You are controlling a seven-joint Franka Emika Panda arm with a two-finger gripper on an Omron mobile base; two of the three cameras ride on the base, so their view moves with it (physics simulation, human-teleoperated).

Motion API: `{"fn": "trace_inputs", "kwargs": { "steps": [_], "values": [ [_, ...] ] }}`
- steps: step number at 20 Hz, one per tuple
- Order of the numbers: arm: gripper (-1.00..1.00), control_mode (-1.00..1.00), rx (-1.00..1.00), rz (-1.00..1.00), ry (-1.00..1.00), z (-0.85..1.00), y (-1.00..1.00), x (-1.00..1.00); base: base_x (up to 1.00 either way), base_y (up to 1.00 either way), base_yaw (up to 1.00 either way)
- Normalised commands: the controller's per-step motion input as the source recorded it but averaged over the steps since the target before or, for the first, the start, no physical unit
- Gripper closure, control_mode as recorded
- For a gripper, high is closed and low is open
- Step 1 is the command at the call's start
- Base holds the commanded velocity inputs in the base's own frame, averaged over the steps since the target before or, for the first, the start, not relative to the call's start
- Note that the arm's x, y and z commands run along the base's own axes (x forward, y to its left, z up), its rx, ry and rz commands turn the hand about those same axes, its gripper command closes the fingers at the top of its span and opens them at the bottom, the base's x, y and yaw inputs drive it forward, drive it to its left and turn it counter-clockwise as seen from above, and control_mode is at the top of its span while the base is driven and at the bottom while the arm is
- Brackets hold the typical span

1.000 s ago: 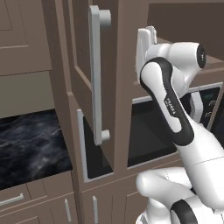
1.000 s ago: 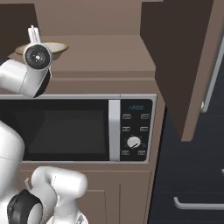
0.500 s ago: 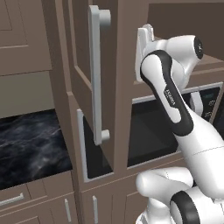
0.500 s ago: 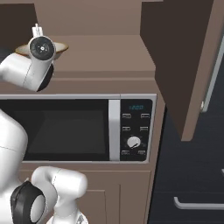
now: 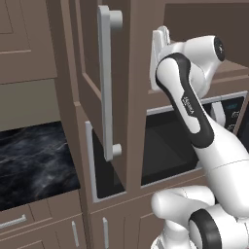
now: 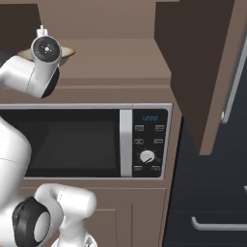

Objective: Move the bowls from the cabinet to the plates on the dining table.

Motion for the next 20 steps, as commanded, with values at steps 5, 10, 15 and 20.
{"fn": "trace_inputs", "kwargs": {
  "steps": [5, 10, 15, 20],
  "values": [
    [-1.00, -1.00, 0.01, 0.00, 0.00, -0.01, 0.21, 0.49, 0.00, 0.00, 0.00],
    [-1.00, -1.00, 0.03, 0.00, 0.00, 0.04, 0.18, 0.49, 0.00, 0.00, 0.00],
    [-1.00, -1.00, 0.02, 0.00, 0.00, 0.03, 0.08, 0.33, 0.00, 0.00, 0.00],
    [-1.00, -1.00, 0.00, 0.02, -0.02, 0.00, 0.01, 0.20, 0.00, 0.00, 0.00]
  ]
}}
